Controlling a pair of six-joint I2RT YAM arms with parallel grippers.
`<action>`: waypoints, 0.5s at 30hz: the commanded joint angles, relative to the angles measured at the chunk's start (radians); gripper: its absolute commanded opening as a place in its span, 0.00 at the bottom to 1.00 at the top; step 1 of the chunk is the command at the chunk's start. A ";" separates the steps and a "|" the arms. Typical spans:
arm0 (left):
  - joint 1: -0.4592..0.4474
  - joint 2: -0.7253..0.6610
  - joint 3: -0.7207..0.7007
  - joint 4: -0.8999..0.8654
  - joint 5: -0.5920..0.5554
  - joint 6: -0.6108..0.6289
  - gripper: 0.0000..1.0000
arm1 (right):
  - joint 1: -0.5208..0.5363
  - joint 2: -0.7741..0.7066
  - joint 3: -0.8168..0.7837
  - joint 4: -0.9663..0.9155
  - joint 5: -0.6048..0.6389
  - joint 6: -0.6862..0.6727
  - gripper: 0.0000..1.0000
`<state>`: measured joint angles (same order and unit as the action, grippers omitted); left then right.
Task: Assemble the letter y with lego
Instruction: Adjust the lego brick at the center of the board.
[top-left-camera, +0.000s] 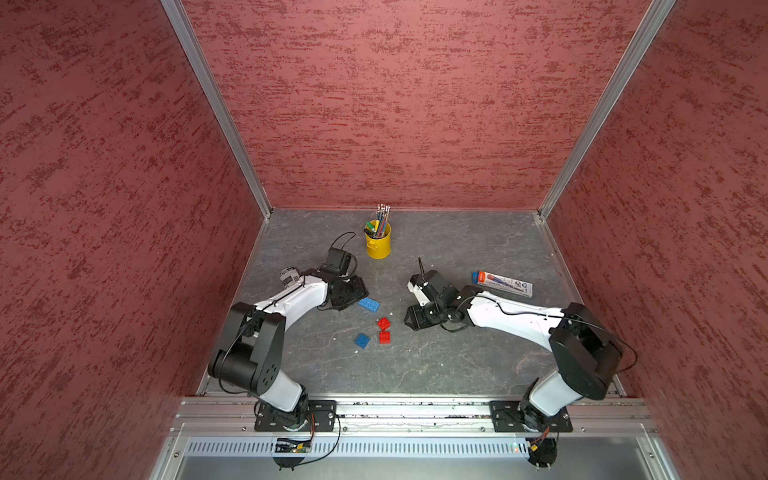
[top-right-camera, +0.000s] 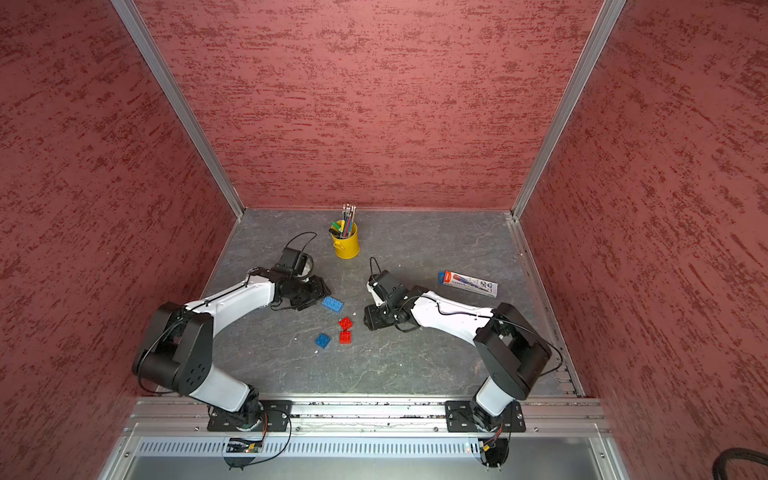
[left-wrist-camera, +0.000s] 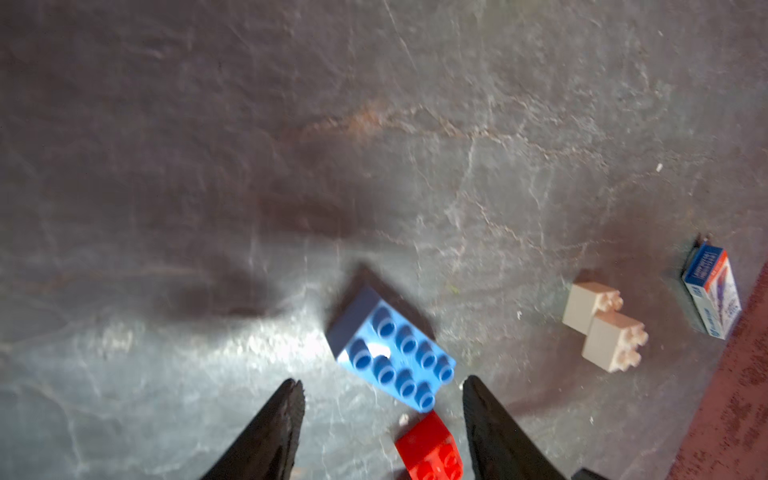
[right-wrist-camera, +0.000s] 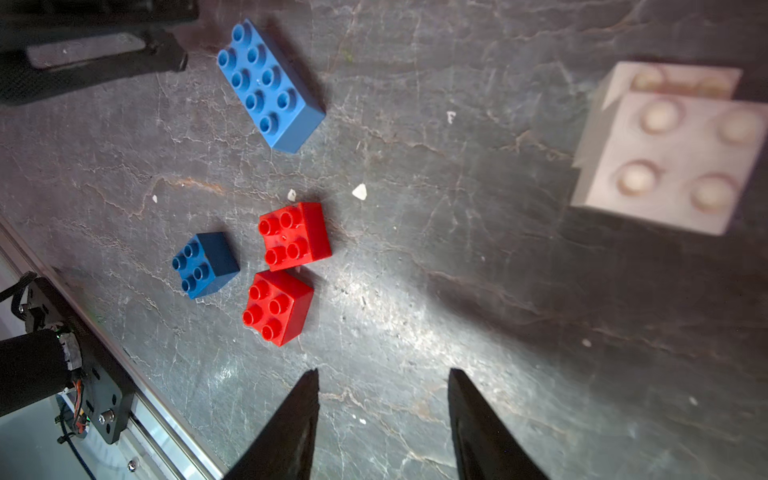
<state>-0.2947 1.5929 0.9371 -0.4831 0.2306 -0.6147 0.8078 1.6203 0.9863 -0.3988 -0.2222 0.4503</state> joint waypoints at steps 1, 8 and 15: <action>0.019 0.072 0.071 0.050 0.012 0.072 0.64 | 0.014 0.008 0.028 0.048 -0.008 0.021 0.52; 0.005 0.183 0.152 0.059 0.083 0.113 0.61 | 0.022 0.016 0.020 0.054 0.006 0.036 0.52; -0.057 0.151 0.092 0.067 0.107 0.083 0.60 | 0.022 0.038 0.035 0.049 0.007 0.029 0.52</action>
<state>-0.3321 1.7687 1.0607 -0.4236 0.3126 -0.5262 0.8223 1.6413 0.9867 -0.3653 -0.2218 0.4759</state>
